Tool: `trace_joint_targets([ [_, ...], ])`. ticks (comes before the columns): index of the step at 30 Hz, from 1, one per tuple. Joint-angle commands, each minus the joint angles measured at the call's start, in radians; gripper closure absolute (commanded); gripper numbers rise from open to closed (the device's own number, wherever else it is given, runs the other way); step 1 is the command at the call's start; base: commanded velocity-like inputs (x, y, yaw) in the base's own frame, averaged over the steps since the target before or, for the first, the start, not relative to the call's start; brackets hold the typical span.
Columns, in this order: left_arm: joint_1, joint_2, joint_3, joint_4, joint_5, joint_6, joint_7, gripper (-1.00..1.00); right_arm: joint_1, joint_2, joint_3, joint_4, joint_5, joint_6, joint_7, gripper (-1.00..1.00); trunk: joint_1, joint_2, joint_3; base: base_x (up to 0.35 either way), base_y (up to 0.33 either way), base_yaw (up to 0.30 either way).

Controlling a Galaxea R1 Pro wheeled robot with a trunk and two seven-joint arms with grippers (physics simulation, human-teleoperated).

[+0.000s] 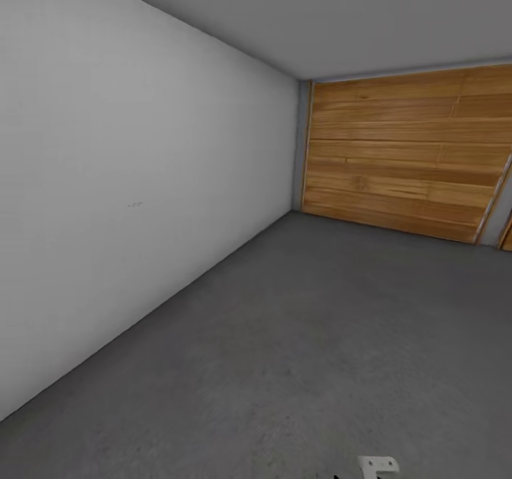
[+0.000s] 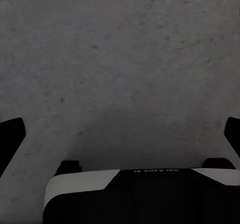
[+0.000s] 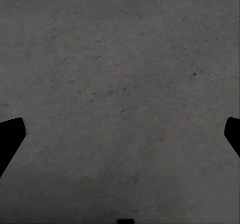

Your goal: Move the two storage containers from the living room to the garage. In the garage, place one container on the floor and stack the other container on top of it (either order is fine).

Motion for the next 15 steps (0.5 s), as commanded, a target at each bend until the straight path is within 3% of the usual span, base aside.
trace_joint_targets([
  [1, 0.0, 0.0, 0.0, -0.002, -0.001, 0.006, 0.001, -1.0, 0.0, 0.0, 0.0, -0.002, -0.001, 0.006, -0.003, -1.0, -0.004, 0.006, 0.002, 0.0, 0.0, 0.3],
  [15, 0.0, 0.0, 0.0, -0.002, 0.0, 0.006, 0.001, -1.0, 0.0, 0.0, 0.0, -0.002, -0.001, 0.006, -0.003, -1.0, -0.057, 0.104, 0.046, 0.0, 0.0, 0.3],
])
